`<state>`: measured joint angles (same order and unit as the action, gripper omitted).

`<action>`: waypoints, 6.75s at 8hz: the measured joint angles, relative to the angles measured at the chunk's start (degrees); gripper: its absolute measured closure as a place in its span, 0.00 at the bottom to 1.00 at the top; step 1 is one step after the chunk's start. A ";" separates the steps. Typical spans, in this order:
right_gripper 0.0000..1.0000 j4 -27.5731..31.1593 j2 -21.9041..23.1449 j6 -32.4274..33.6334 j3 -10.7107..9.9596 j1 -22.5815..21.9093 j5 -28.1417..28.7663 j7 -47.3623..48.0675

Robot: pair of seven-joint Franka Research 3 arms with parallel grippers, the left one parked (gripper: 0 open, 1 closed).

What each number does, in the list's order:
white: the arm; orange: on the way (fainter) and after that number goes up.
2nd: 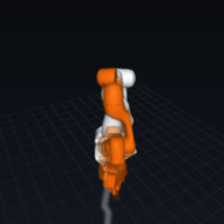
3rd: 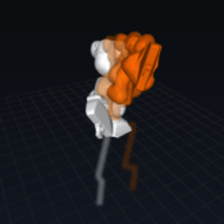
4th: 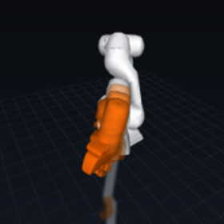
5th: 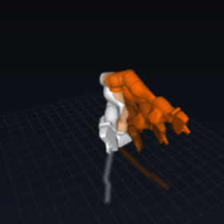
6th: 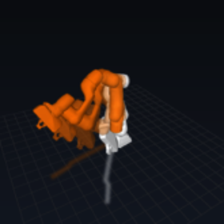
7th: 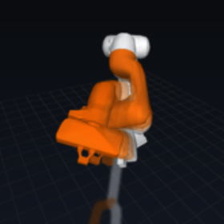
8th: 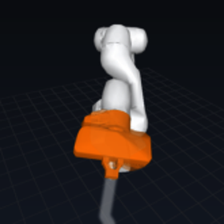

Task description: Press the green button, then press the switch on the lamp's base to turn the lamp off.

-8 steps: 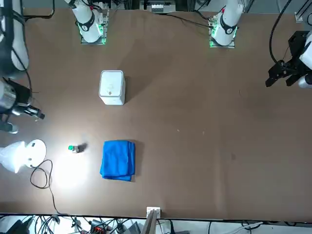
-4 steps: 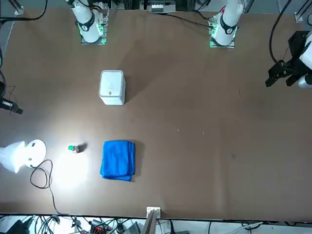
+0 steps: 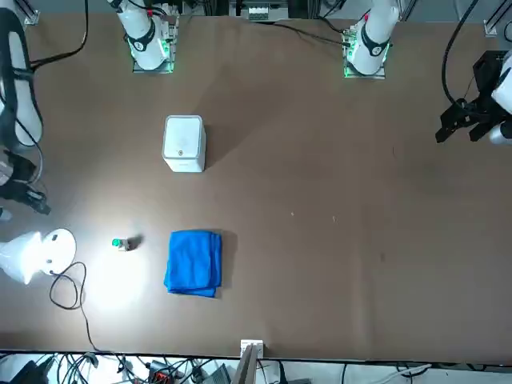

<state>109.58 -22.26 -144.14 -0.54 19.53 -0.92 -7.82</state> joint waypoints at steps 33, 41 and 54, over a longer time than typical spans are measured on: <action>0.99 0.49 -13.14 -24.81 1.03 1.72 0.44 2.63; 0.83 -2.37 10.11 27.00 3.22 1.15 0.81 3.51; 0.00 -19.69 19.70 52.40 10.05 -16.75 0.68 16.29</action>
<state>89.89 -2.56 -91.74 9.51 2.78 -0.24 8.46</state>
